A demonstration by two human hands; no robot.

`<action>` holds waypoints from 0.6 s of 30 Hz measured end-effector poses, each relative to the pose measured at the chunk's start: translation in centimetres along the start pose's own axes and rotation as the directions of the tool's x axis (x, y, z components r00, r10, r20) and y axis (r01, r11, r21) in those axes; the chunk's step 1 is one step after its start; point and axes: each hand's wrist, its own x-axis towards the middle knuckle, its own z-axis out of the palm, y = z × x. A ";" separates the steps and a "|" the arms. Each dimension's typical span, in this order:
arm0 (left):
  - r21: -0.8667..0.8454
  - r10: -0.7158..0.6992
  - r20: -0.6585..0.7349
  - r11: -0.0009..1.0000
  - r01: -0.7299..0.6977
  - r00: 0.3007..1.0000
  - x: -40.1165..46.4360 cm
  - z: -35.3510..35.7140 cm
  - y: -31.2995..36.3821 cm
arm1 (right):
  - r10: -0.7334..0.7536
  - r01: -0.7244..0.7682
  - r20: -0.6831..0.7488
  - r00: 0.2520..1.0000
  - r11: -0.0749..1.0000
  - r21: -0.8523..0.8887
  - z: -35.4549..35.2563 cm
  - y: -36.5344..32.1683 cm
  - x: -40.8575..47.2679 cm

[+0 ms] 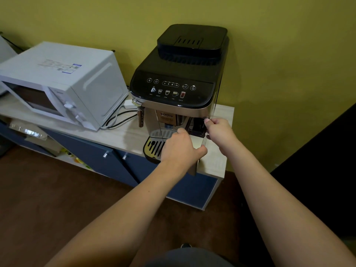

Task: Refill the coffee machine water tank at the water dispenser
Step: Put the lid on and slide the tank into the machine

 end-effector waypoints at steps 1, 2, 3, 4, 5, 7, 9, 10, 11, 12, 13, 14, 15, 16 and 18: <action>-0.001 0.002 -0.001 1.000 -0.002 1.000 0.0 0.0 -0.1 | -0.003 0.003 0.005 1.000 1.000 -0.006 -0.1 -0.1 0.0; 0.006 0.003 -0.003 1.000 -0.003 1.000 0.0 0.0 -0.2 | -0.010 0.010 0.008 1.000 1.000 -0.015 -0.2 -0.1 -0.1; 0.027 0.008 -0.006 1.000 -0.008 1.000 -0.2 0.0 -0.3 | -0.013 0.013 0.015 1.000 0.999 -0.031 -0.3 -0.1 -0.3; 0.068 0.015 -0.010 0.998 -0.015 1.000 -0.2 0.0 -0.4 | -0.008 0.009 0.023 1.000 0.998 -0.058 -0.4 0.0 -0.5; 0.114 0.022 -0.014 0.993 -0.020 1.000 -0.4 -0.1 -0.4 | 0.006 -0.003 0.035 0.999 0.996 -0.095 -0.5 0.1 -0.7; 0.155 0.019 -0.019 0.988 -0.016 1.000 -0.5 -0.3 -0.5 | 0.025 -0.015 0.068 0.997 0.988 -0.151 -0.4 0.4 -1.0; 0.149 0.015 -0.010 0.989 -0.013 1.000 -0.2 -0.3 -0.5 | 0.024 -0.012 0.072 0.997 0.987 -0.162 -0.2 0.4 -1.0; 0.144 0.025 -0.002 0.989 -0.024 1.000 0.1 -0.2 -0.4 | 0.023 -0.014 0.060 0.998 0.989 -0.148 -0.2 0.3 -0.7; 0.136 0.035 0.004 0.990 -0.035 0.999 0.4 -0.2 -0.3 | 0.020 -0.013 0.052 0.998 0.992 -0.128 -0.2 0.3 -0.5; 0.124 0.037 0.005 0.992 -0.037 0.999 0.7 -0.2 -0.1 | 0.016 -0.011 0.047 0.999 0.994 -0.106 -0.3 0.2 -0.2; 0.111 0.030 0.006 0.993 -0.031 1.000 1.0 -0.2 0.2 | 0.013 -0.009 0.041 0.999 0.996 -0.083 -0.3 0.0 0.1; 0.100 0.025 0.005 0.995 -0.026 1.000 1.4 -0.3 0.4 | 0.009 -0.007 0.037 0.999 0.998 -0.064 -0.5 -0.1 0.3; 0.091 0.025 0.005 0.996 -0.025 1.000 1.6 -0.4 0.5 | 0.007 -0.005 0.038 0.999 0.999 -0.049 -0.6 -0.1 0.5; 0.082 0.029 0.010 0.996 -0.029 1.000 1.7 -0.4 0.4 | 0.012 -0.010 0.045 0.999 0.999 -0.048 -0.8 -0.1 0.7; 0.064 0.045 0.027 0.997 -0.046 0.999 1.5 -0.4 -0.1 | 0.048 -0.043 0.065 0.997 0.996 -0.084 -1.2 0.5 0.6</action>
